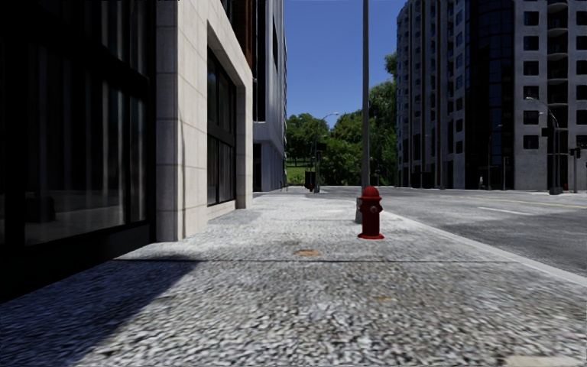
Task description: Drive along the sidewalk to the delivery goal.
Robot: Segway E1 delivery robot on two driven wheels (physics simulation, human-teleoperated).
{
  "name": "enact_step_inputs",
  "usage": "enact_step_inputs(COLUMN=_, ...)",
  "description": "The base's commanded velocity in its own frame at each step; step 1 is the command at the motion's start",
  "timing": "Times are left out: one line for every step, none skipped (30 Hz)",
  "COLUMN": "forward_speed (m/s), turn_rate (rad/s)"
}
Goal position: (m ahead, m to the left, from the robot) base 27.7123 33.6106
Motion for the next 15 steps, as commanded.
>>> enact_step_inputs(forward_speed=2.00, turn_rate=0.00)
enact_step_inputs(forward_speed=2.00, turn_rate=0.07)
enact_step_inputs(forward_speed=2.00, turn_rate=0.14)
enact_step_inputs(forward_speed=2.00, turn_rate=0.14)
enact_step_inputs(forward_speed=2.00, turn_rate=0.24)
enact_step_inputs(forward_speed=2.00, turn_rate=0.32)
enact_step_inputs(forward_speed=2.00, turn_rate=0.34)
enact_step_inputs(forward_speed=2.00, turn_rate=0.34)
enact_step_inputs(forward_speed=2.00, turn_rate=0.34)
enact_step_inputs(forward_speed=2.00, turn_rate=0.30)
enact_step_inputs(forward_speed=2.00, turn_rate=0.17)
enact_step_inputs(forward_speed=2.00, turn_rate=0.17)
enact_step_inputs(forward_speed=2.00, turn_rate=0.08)
enact_step_inputs(forward_speed=2.00, turn_rate=0.00)
enact_step_inputs(forward_speed=2.00, turn_rate=0.00)
